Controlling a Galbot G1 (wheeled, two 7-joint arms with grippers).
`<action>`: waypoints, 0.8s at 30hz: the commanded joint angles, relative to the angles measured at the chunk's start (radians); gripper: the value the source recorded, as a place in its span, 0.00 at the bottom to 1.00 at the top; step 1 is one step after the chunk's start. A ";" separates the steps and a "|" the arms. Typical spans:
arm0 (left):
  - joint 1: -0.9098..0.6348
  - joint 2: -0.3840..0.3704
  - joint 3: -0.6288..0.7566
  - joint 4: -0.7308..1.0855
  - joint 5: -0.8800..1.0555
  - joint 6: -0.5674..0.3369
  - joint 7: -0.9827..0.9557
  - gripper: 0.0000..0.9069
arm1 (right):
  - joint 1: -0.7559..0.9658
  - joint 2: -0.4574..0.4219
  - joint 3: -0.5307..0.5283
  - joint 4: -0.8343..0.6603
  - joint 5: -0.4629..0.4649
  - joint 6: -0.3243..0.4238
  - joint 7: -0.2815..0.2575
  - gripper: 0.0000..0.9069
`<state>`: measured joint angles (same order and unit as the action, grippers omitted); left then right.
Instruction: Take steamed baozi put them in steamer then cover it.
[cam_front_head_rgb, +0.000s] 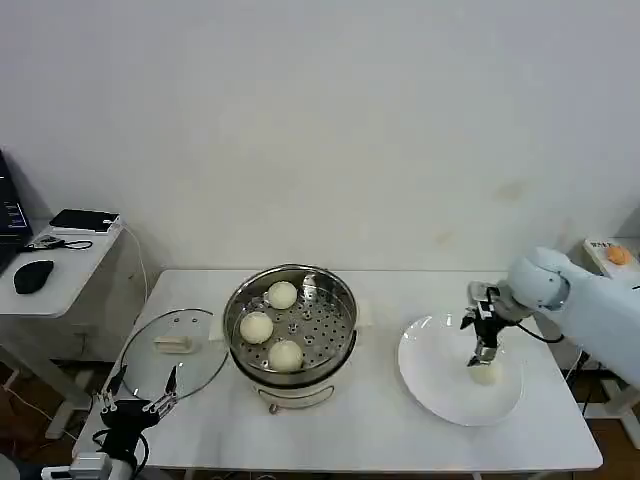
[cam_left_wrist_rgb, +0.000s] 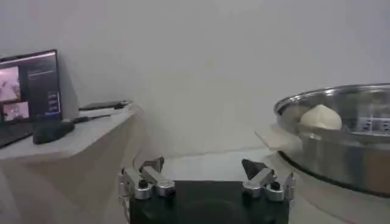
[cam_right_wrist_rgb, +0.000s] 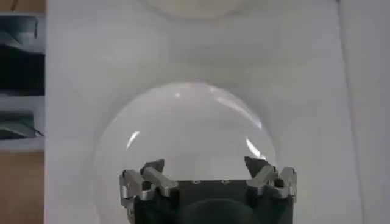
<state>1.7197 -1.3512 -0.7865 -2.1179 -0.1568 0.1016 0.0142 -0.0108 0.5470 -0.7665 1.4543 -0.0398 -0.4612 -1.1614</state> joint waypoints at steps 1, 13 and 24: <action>-0.001 0.005 -0.005 0.008 -0.001 0.000 -0.002 1.00 | -0.072 -0.003 0.019 -0.049 -0.122 0.016 -0.005 1.00; -0.014 0.003 -0.007 0.040 -0.003 0.001 -0.010 1.00 | -0.104 0.033 0.034 -0.118 -0.160 0.023 0.007 1.00; -0.024 0.006 -0.009 0.055 -0.003 0.001 -0.007 1.00 | -0.123 0.069 0.041 -0.146 -0.184 0.032 0.009 1.00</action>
<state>1.6957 -1.3455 -0.7947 -2.0676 -0.1597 0.1023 0.0068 -0.1208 0.6010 -0.7308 1.3296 -0.2017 -0.4318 -1.1535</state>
